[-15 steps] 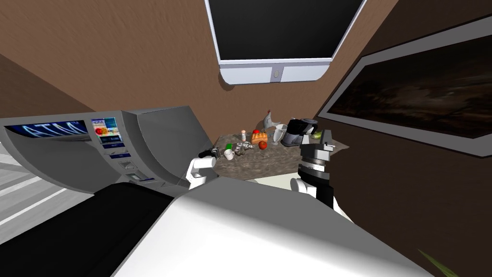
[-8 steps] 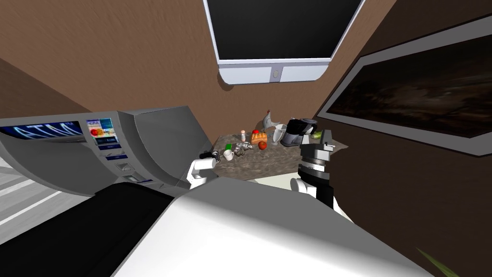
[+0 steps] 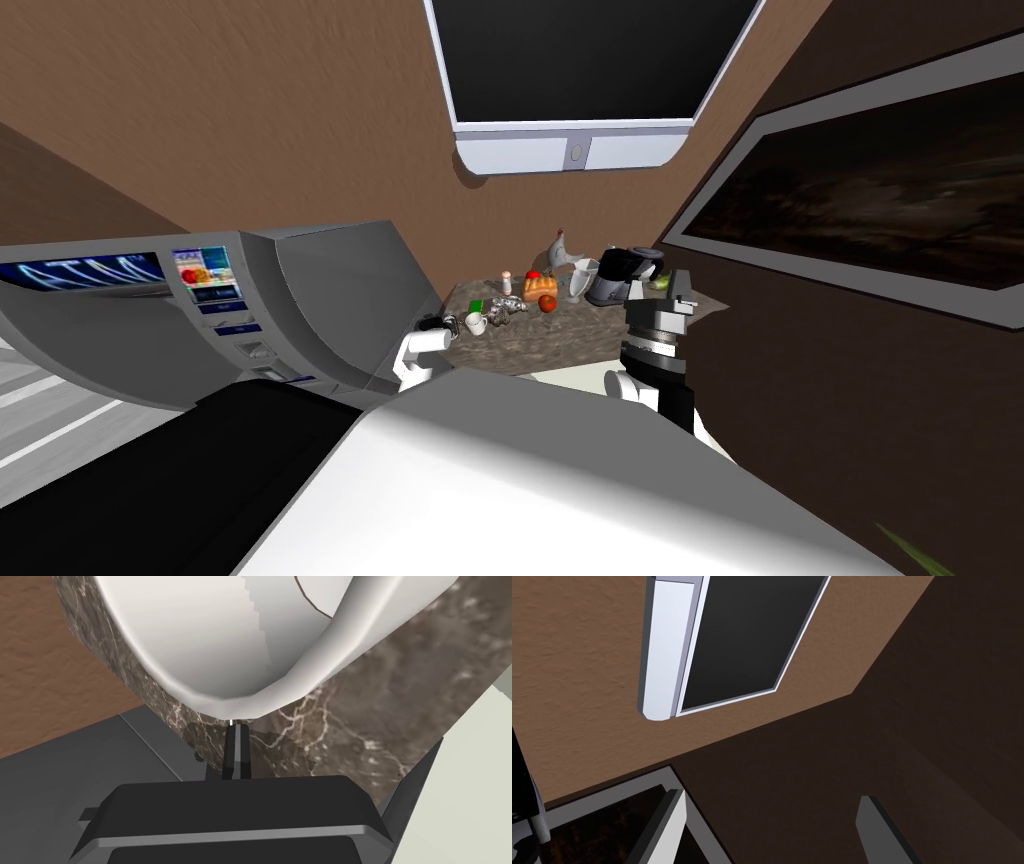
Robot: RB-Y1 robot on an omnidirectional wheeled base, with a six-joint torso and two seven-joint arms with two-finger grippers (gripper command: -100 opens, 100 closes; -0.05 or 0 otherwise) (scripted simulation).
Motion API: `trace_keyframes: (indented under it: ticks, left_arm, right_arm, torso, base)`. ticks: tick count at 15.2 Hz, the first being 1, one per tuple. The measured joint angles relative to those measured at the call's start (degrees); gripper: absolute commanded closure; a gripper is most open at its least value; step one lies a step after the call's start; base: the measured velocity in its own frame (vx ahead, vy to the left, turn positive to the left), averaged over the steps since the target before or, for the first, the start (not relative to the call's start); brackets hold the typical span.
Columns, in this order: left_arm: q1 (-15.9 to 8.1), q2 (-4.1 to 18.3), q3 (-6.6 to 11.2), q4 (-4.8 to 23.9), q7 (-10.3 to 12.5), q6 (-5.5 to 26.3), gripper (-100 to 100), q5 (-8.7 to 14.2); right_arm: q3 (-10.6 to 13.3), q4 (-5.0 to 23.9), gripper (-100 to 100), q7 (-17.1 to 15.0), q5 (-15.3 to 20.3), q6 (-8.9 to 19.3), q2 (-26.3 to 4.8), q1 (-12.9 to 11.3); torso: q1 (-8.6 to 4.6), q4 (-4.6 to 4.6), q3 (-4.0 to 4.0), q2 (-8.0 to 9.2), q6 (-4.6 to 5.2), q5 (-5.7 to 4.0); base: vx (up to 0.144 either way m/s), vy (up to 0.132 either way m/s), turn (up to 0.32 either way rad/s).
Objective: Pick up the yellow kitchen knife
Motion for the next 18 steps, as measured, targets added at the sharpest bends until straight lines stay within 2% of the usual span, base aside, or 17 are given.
trace_keyframes:
  ticks: [2,6,7,11,18]
  left_arm:
    - [-0.03,0.01,0.02,-0.03,0.01,-0.04,100,0.00]
    - [0.38,0.34,0.33,-2.80,0.21,2.30,100,0.38]
    - [0.41,0.34,0.34,-2.95,0.23,2.49,-100,0.39]
    - [-1.82,2.67,2.48,-2.71,2.15,5.35,-100,-0.97]
    - [-4.30,5.49,5.77,-2.12,5.20,11.03,-100,-3.16]
  right_arm:
    - [0.00,0.00,0,0.00,0.00,0.00,0.00,0.00]
    - [0.00,0.00,0,0.00,0.00,0.00,0.00,-0.01]
    - [0.00,0.00,0,0.00,0.00,0.00,0.00,0.00]
    - [-0.01,0.00,0,0.00,0.00,0.00,-0.01,-0.01]
    - [0.00,0.00,0,0.00,0.00,0.00,-0.01,-0.02]
  torso:
    - [-0.01,-0.02,-0.01,0.00,0.00,0.01]
    - [-0.09,0.01,0.08,0.15,0.00,-0.01]
    - [-0.08,0.01,0.06,0.13,0.00,0.00]
    - [0.45,0.04,0.14,0.26,0.01,0.10]
    - [0.41,0.04,0.14,0.26,0.03,0.10]
  base:
    - [-0.009,-0.004,-0.008]
    - [-0.032,-0.016,-0.008]
    - [-0.041,0.023,-0.136]
    - [-0.067,0.105,-0.244]
    - [-0.061,0.092,-0.211]
